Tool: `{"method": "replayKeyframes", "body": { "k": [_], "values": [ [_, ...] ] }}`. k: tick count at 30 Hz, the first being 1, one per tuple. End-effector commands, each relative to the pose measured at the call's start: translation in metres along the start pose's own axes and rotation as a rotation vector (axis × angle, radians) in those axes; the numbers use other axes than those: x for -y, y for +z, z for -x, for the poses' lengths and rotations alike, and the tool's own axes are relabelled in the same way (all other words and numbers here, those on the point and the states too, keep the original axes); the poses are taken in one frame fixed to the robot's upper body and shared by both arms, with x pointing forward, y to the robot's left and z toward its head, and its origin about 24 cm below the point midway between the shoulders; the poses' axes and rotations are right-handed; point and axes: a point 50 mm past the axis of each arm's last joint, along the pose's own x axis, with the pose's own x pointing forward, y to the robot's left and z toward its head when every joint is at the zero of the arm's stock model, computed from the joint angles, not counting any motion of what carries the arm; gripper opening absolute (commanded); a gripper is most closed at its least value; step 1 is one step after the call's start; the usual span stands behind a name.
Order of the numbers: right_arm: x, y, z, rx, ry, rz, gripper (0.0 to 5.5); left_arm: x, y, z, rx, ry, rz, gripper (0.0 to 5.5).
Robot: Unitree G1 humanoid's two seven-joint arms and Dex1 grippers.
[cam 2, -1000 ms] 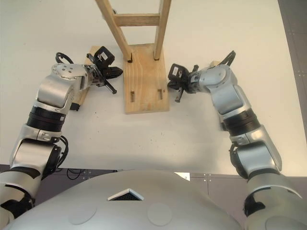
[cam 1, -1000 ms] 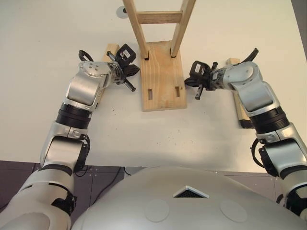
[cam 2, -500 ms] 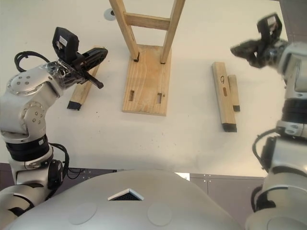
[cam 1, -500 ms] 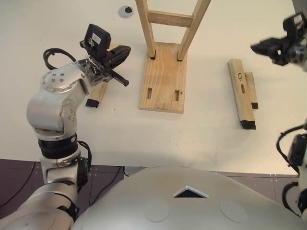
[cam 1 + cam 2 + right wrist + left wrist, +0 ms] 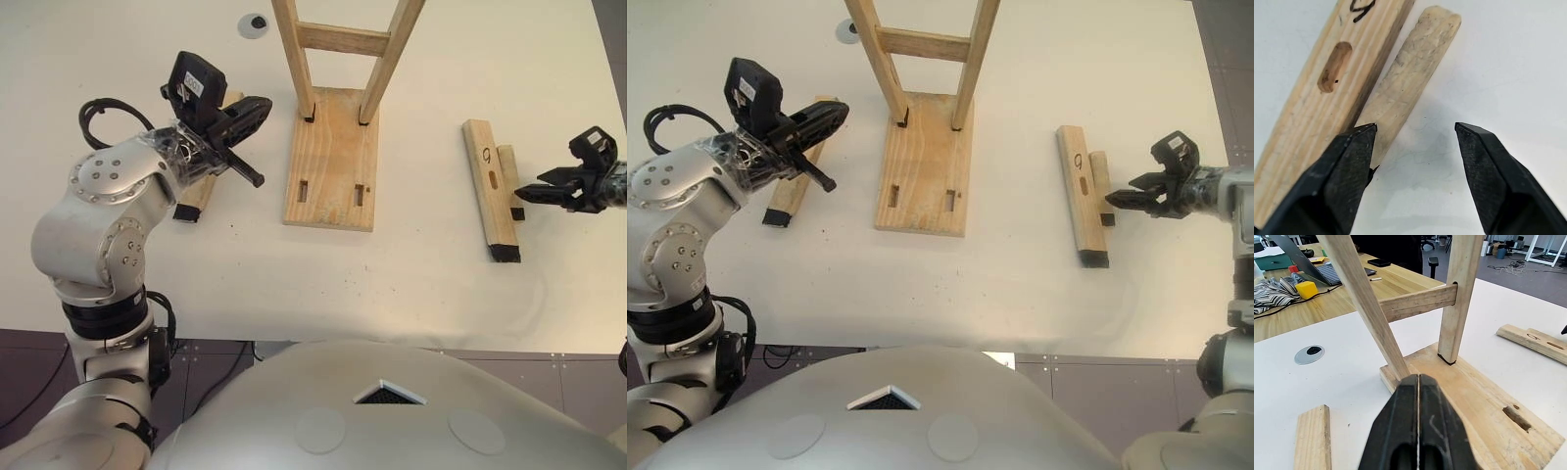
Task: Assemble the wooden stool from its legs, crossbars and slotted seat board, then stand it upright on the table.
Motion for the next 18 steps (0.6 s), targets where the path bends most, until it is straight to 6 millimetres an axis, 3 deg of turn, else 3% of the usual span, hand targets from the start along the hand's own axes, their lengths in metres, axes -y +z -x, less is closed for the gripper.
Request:
{"method": "replayKeyframes", "body": {
  "k": [1, 9, 16, 18],
  "values": [
    [-0.003, 0.002, 0.006, -0.011, 0.006, 0.027, 2.96, -0.002, -0.001, 0.001, -0.015, 0.001, -0.009, 0.00],
    [-0.010, 0.004, 0.004, -0.023, 0.012, 0.050, 2.96, 0.000, -0.006, -0.001, -0.030, 0.000, -0.001, 0.00],
    [-0.008, -0.013, -0.003, -0.156, -0.097, 0.128, 2.96, 0.000, -0.010, 0.001, -0.059, 0.012, -0.018, 0.00],
    [-0.005, -0.013, -0.003, -0.166, -0.138, 0.131, 2.69, 0.000, -0.009, 0.001, -0.057, 0.015, -0.023, 0.00]
  ]
}}
